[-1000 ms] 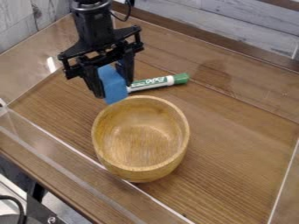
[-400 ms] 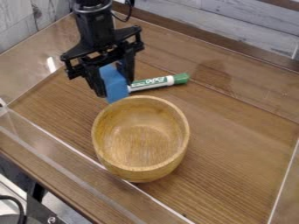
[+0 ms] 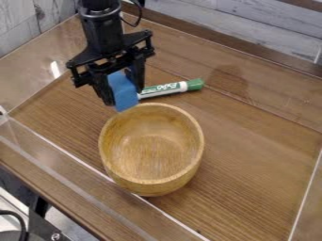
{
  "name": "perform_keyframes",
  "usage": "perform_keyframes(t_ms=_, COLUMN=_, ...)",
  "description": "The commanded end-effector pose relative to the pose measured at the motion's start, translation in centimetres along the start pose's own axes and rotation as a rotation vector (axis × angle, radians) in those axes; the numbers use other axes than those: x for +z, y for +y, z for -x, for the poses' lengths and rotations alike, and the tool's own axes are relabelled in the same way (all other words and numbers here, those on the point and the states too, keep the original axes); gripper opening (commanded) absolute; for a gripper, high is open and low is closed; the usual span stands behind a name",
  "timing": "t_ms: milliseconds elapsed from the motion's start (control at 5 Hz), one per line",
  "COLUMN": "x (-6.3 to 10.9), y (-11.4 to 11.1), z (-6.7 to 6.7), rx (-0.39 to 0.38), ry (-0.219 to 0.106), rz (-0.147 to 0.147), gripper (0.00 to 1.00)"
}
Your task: Remove the blue block from inside the brown bowl and put it on the table
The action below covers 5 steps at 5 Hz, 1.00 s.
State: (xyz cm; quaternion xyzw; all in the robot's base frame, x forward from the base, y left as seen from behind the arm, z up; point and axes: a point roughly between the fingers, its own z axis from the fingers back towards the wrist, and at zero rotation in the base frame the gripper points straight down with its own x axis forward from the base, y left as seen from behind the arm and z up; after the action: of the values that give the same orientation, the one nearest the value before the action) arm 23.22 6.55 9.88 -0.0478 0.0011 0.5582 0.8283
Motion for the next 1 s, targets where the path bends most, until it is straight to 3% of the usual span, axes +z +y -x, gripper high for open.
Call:
perform_keyframes(t_ms=0, x=0.57, y=-0.53, z=-0.26, rx=-0.009, ry=-0.03, rz=0.025, gripper=0.0)
perform_keyframes(t_ms=200, x=0.39, y=-0.57, z=-0.29, rx=-0.01, ry=-0.036, rz=0.025, gripper=1.0)
perform_keyframes(t_ms=400, x=0.25, y=-0.58, z=-0.4, rx=-0.017, ry=-0.042, rz=0.029, gripper=0.0)
perform_keyframes(t_ms=800, x=0.11, y=-0.97, z=-0.99, rx=-0.035, ry=-0.055, rz=0.046, gripper=0.0)
